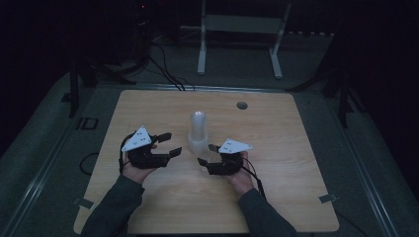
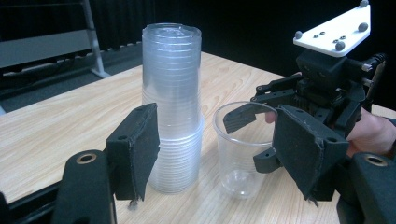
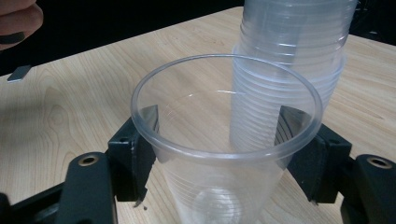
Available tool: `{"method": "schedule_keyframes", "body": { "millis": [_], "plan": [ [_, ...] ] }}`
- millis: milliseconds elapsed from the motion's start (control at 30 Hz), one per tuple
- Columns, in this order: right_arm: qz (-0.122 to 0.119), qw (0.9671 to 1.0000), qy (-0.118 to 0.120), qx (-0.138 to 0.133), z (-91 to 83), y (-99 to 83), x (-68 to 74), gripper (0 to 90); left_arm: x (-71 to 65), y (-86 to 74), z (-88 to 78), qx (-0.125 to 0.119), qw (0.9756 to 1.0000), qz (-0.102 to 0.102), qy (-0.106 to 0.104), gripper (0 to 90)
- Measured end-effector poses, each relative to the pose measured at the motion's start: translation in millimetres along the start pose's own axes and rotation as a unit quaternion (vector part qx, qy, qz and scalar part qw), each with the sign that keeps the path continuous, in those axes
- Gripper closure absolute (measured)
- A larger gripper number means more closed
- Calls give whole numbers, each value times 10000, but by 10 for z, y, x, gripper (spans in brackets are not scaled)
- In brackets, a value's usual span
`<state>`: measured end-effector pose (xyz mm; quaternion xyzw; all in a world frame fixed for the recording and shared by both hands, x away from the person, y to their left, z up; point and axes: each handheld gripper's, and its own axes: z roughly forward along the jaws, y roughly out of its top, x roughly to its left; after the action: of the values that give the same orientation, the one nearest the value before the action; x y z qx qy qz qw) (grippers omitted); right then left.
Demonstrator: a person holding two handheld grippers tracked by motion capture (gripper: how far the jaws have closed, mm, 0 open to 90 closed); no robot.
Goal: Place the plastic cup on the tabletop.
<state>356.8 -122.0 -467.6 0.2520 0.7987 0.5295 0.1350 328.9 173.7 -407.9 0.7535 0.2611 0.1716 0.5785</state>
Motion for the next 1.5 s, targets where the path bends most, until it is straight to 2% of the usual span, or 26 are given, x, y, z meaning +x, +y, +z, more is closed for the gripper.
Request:
{"method": "schedule_keyframes", "body": {
  "millis": [667,1100,1500],
  "plan": [
    [84,9999,-22,78,37,-54,-18,303,2,-3,0,4,10000,-10,-5,317],
    [58,9998,-101,175,58,-93,-27,294,1,-1,-3,-6,10000,-9,0,317],
    [13,9996,-75,262,58,-99,-23,273,0,0,-4,-7,10000,-9,-7,317]
  ]
}}
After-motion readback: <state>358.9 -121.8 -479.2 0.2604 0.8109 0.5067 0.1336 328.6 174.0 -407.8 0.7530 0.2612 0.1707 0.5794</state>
